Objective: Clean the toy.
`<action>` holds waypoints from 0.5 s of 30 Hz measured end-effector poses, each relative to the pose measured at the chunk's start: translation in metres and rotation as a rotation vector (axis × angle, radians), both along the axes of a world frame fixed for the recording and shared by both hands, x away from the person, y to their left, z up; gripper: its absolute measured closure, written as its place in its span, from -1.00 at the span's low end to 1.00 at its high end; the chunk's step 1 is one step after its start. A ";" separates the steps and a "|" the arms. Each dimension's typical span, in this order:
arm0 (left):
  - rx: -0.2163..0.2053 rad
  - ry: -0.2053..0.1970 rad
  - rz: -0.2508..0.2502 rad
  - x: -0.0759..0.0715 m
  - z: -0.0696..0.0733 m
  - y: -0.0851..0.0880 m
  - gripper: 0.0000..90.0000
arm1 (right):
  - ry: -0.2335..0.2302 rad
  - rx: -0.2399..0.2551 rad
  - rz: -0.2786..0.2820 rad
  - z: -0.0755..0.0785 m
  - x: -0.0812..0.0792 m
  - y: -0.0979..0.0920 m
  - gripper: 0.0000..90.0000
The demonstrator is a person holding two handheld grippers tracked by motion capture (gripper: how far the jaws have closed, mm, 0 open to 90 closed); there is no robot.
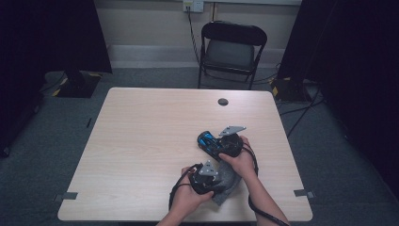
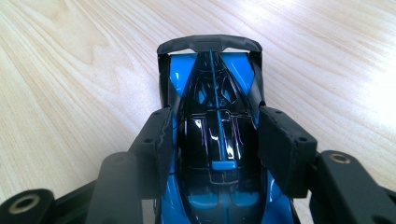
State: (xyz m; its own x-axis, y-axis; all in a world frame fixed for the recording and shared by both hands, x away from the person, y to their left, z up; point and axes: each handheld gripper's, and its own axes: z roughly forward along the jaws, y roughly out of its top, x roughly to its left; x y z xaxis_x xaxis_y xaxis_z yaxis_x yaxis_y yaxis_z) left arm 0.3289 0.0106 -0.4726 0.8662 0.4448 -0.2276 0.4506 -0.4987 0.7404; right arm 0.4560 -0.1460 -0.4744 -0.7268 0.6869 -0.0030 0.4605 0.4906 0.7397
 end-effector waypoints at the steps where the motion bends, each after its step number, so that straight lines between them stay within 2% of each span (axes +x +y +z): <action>1: -0.006 0.003 -0.006 -0.001 0.001 0.000 0.69 | 0.000 0.000 0.000 0.000 0.000 0.000 0.03; 7: -0.019 -0.013 -0.045 -0.006 0.005 0.001 0.69 | -0.002 0.009 0.002 -0.001 0.000 -0.001 0.03; 10: -0.019 -0.012 -0.046 -0.007 0.007 0.003 0.69 | -0.003 0.009 0.002 -0.001 0.000 -0.001 0.03; 15: -0.031 -0.034 -0.060 -0.007 0.012 0.008 0.68 | -0.010 0.011 0.008 -0.001 -0.001 -0.002 0.02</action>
